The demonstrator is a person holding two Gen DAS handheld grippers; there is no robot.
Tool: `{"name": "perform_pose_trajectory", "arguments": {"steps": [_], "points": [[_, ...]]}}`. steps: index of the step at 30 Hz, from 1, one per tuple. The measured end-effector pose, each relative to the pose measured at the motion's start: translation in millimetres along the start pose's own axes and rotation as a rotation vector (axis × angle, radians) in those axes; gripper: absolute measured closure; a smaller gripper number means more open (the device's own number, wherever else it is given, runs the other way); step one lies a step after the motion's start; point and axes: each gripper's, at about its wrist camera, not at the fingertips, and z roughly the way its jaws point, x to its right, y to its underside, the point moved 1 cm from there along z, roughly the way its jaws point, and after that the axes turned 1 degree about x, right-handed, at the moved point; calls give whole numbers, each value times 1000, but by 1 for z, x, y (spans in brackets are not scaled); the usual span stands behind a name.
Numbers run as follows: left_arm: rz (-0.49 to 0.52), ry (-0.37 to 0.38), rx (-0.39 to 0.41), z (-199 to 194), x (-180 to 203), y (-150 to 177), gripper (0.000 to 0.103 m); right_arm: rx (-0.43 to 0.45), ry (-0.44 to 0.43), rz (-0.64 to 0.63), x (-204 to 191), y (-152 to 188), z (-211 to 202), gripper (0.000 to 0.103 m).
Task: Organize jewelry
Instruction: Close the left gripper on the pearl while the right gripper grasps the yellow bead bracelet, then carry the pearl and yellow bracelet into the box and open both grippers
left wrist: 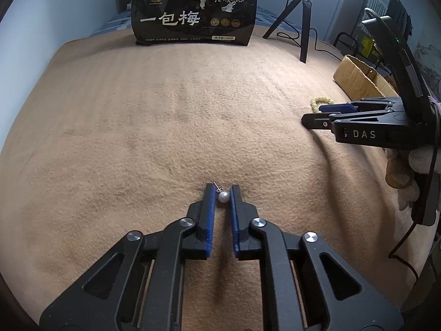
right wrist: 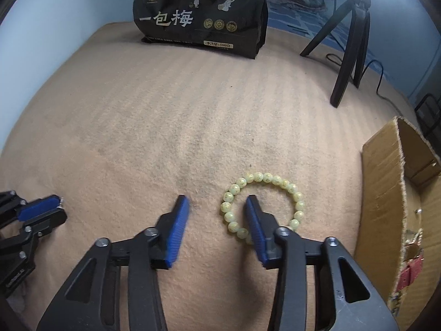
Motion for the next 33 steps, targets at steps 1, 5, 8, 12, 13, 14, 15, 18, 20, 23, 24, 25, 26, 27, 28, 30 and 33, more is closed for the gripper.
{"name": "perform_pose_trajectory", "arguments": {"steps": [1, 5, 8, 12, 13, 14, 15, 18, 20, 23, 24, 25, 26, 27, 28, 30, 33], "points": [[-4, 2, 1, 0, -1, 0, 96, 2, -10, 5, 1, 0, 1, 72], [-15, -1, 3, -1, -1, 0, 97, 7, -37, 14, 0, 3, -1, 94], [-26, -9, 8, -3, 0, 0, 97, 9, -55, 15, -1, 6, -4, 96], [-46, -15, 15, -7, 0, 0, 97, 13, -83, 18, -4, 12, -12, 97], [-50, -15, 16, -8, 0, 0, 97, 15, -88, 19, -4, 14, -13, 97], [-52, -16, 18, -10, 0, 0, 97, 17, -92, 19, -5, 15, -15, 97], [-54, -18, 21, -12, 1, 0, 97, 21, -100, 19, -6, 16, -18, 97], [-47, -25, 30, -18, 4, -1, 97, 27, -110, 6, -8, 18, -25, 97], [-39, -31, 39, -24, 7, -3, 97, 35, -118, 3, -9, 19, -31, 97], [-32, -34, 50, -32, 12, -5, 97, 55, -138, 8, -8, 20, -43, 97], [-28, -35, 56, -36, 14, -6, 97, 62, -143, 9, -7, 19, -48, 97], [-23, -36, 62, -40, 17, -6, 97, 69, -147, 8, -7, 20, -52, 97], [-19, -36, 66, -43, 19, -7, 97, 76, -151, 7, -7, 20, -57, 97], [-15, -35, 71, -46, 21, -7, 97, 83, -155, 4, -6, 21, -61, 97], [-11, -35, 77, -50, 24, -8, 97, 91, -158, 2, -5, 21, -67, 97], [-3, -31, 86, -57, 30, -9, 97, 109, -167, 3, -3, 23, -79, 97], [7, -26, 99, -65, 39, -12, 97, 128, -178, 6, 1, 24, -91, 97]]}}
